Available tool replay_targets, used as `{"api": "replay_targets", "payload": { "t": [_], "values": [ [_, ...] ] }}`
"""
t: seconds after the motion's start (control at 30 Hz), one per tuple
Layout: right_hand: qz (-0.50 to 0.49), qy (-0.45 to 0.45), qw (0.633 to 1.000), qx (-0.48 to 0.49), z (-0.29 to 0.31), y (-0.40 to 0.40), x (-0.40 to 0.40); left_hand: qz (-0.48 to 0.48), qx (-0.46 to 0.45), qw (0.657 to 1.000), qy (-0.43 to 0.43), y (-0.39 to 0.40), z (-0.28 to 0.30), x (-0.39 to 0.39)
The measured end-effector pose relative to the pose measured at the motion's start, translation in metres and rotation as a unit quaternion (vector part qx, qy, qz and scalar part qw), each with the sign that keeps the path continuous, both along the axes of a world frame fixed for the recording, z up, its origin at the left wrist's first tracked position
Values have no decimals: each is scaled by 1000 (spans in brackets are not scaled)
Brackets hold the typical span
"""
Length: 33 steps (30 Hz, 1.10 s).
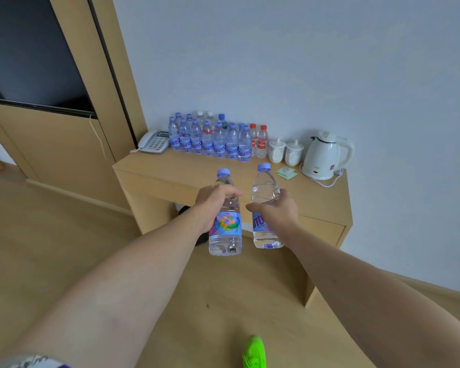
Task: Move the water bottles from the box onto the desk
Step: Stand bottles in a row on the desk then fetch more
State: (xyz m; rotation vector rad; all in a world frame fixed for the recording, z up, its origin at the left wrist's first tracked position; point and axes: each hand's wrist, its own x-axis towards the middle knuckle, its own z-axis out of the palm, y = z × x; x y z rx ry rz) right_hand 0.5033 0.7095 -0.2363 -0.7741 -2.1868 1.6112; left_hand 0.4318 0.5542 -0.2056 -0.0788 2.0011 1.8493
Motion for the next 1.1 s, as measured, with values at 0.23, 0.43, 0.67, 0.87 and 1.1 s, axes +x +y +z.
{"api": "replay_targets", "payload": {
  "t": [0.23, 0.43, 0.67, 0.87, 1.1],
  "values": [
    [20, 17, 1000, -13, -22, 31, -139, 10, -23, 1000, -8, 33, -13, -129],
    [30, 3, 999, -44, -20, 69, -252, -1, -15, 1000, -7, 64, -8, -241],
    [-3, 12, 996, -83, -26, 85, -337, -28, -15, 999, -34, 80, -24, -342],
    [-65, 18, 994, -83, -39, 80, -390, -105, -4, 994, -37, 97, -38, -424],
    [-178, -35, 983, -22, -49, 82, -427, -198, -1, 980, -27, 125, -50, -493]
  ]
}}
